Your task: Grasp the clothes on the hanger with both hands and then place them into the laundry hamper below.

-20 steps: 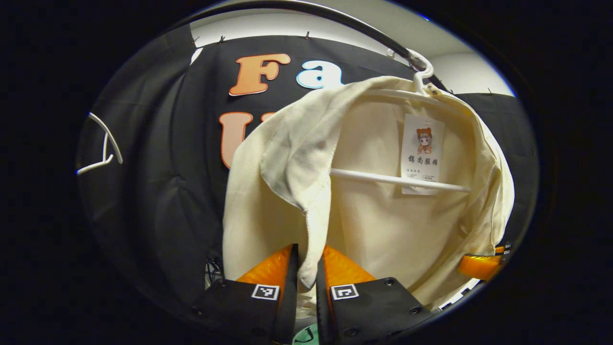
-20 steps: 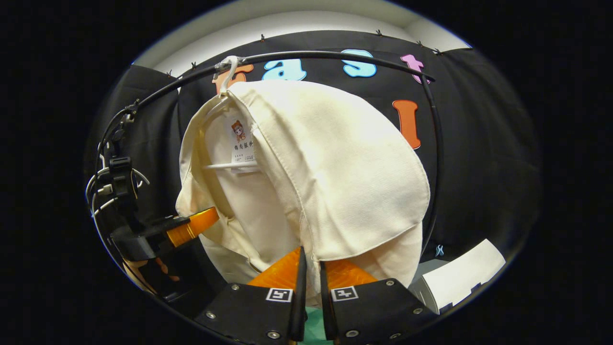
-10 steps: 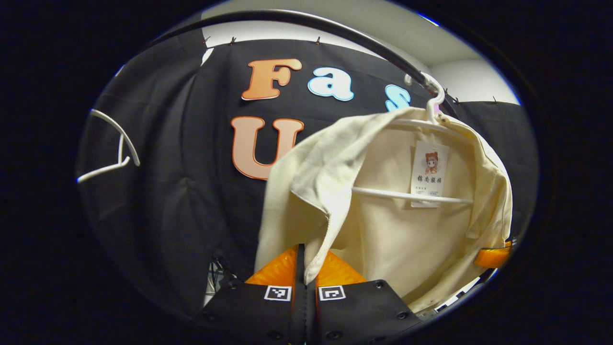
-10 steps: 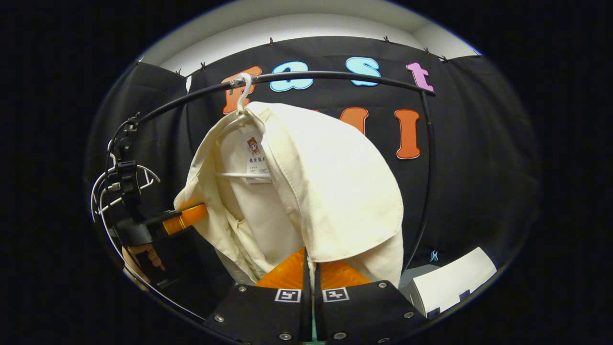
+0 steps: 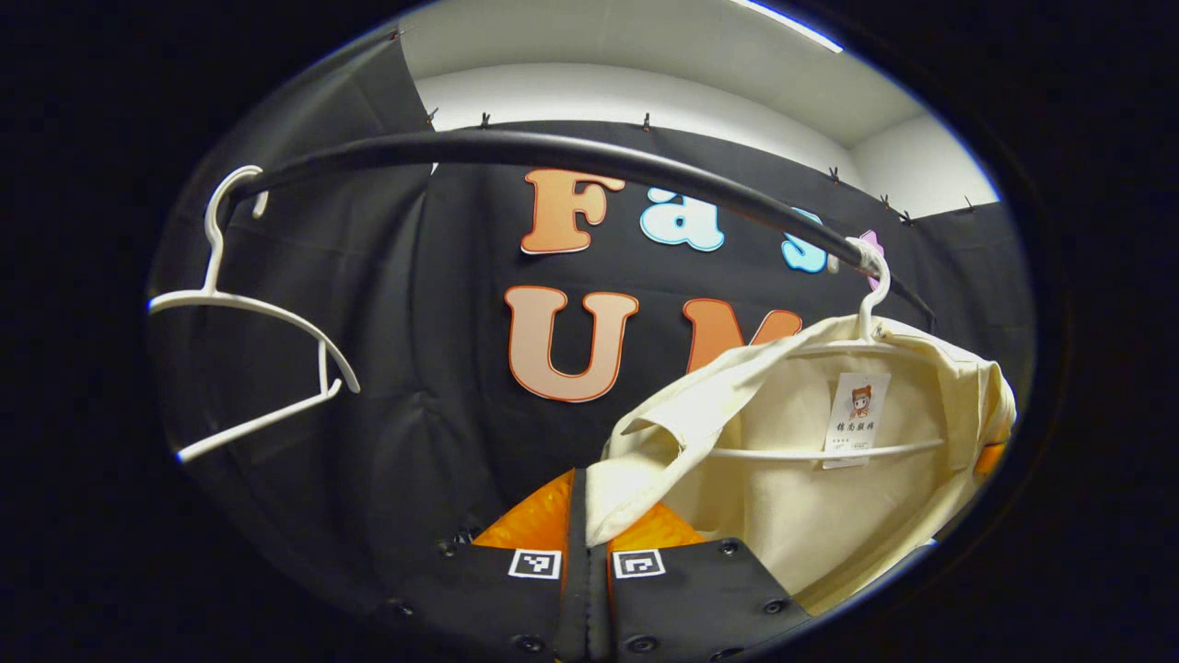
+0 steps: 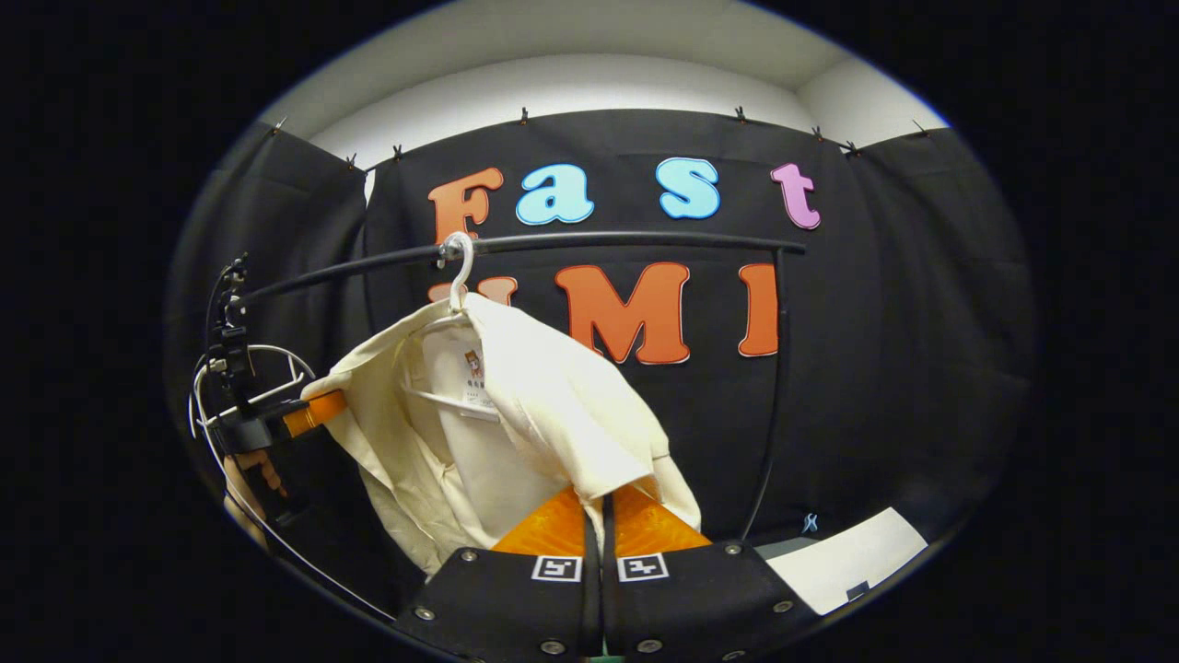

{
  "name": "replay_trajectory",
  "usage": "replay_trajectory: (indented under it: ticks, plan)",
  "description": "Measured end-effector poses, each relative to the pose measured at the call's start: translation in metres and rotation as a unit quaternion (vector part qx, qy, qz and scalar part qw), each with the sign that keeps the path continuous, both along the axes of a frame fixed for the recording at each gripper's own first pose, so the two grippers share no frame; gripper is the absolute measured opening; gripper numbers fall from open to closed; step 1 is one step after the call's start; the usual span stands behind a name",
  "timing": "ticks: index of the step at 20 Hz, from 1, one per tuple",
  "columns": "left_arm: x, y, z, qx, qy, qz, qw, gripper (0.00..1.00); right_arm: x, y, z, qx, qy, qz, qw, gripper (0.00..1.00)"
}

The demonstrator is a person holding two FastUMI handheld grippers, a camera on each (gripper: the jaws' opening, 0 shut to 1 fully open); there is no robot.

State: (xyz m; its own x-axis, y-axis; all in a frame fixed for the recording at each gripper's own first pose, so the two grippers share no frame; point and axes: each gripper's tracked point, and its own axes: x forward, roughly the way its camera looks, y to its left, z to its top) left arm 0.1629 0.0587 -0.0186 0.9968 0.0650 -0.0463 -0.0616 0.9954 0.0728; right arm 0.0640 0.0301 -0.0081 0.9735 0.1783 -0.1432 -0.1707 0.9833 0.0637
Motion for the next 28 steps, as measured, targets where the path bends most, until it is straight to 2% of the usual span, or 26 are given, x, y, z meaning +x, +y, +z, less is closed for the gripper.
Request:
replay_trajectory:
  ticks: [5,11,15,19,23,26,28]
  plan:
    - [-0.007,0.011,0.034,0.023,-0.035,0.008,0.999,0.07,-0.008,-0.034,0.045,-0.004,-0.039,-0.018,0.999,0.00]
    - [-0.008,0.021,0.060,0.030,-0.060,0.008,0.998,0.07,0.017,-0.070,0.079,-0.030,-0.067,-0.038,0.997,0.00]
    - [0.000,0.023,0.065,0.048,-0.064,0.008,0.997,0.06,0.041,-0.090,0.093,-0.020,-0.070,-0.044,0.996,0.00]
    - [0.008,0.030,0.055,0.066,-0.053,0.018,0.996,0.06,0.074,-0.096,0.078,-0.015,-0.052,-0.035,0.998,0.00]
    - [0.014,0.036,0.034,0.055,-0.035,0.022,0.998,0.07,0.094,-0.100,0.059,0.016,-0.043,-0.021,0.999,0.00]
    - [0.022,0.036,0.016,0.037,-0.015,0.019,0.999,0.07,0.105,-0.104,0.025,0.041,-0.012,-0.011,0.999,0.00]
    - [0.025,0.038,0.010,0.044,-0.009,0.027,0.999,0.06,0.111,-0.099,0.005,0.038,-0.005,0.002,0.999,0.00]
